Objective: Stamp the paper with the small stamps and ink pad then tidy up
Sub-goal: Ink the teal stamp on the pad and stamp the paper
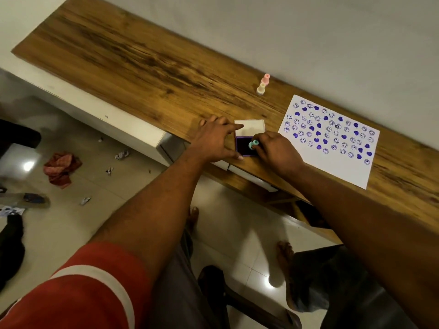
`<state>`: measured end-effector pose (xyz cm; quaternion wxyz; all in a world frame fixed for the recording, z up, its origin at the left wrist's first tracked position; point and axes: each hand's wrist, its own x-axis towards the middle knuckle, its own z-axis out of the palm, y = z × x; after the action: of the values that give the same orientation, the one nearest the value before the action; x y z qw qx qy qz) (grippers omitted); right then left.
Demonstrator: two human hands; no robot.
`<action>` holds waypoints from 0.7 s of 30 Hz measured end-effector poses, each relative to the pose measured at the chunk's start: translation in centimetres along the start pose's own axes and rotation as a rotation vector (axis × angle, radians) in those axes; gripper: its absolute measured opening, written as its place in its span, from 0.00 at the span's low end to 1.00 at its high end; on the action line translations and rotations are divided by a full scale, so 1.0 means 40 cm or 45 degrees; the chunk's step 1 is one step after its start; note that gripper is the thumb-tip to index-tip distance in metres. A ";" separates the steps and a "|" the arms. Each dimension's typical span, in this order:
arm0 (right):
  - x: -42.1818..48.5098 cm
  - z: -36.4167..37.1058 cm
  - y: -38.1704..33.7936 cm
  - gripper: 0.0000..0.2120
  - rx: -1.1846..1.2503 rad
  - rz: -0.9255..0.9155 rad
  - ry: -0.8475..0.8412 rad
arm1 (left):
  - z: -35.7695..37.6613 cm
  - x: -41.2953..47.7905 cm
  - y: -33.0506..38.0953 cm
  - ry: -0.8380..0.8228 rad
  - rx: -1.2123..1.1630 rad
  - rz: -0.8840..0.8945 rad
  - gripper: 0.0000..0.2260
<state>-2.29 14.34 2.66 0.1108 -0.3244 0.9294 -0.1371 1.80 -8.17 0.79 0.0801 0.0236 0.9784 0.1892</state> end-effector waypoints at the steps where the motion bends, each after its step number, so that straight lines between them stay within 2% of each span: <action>1: 0.003 0.004 -0.003 0.16 -0.021 -0.008 -0.009 | 0.005 0.000 0.005 -0.028 0.051 0.015 0.43; 5: 0.025 -0.008 -0.019 0.16 -0.107 -0.079 -0.030 | 0.011 0.008 0.013 -0.036 0.124 0.005 0.39; 8: 0.047 -0.051 -0.038 0.15 -0.070 -0.095 0.237 | 0.012 0.007 0.012 -0.025 0.122 -0.010 0.38; 10: 0.049 -0.045 -0.039 0.15 -0.049 -0.053 0.304 | 0.012 0.006 0.014 -0.025 0.134 -0.017 0.38; 14: 0.019 0.051 -0.019 0.16 -0.068 0.023 -0.003 | 0.011 0.007 0.016 -0.034 0.119 -0.034 0.38; 21: 0.028 0.045 -0.014 0.18 -0.084 0.014 -0.007 | 0.007 0.006 0.025 -0.040 0.103 -0.057 0.37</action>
<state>-2.31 12.89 1.02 0.1033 -0.3231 0.9348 -0.1050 1.61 -7.13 0.87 0.0987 0.0080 0.9841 0.1474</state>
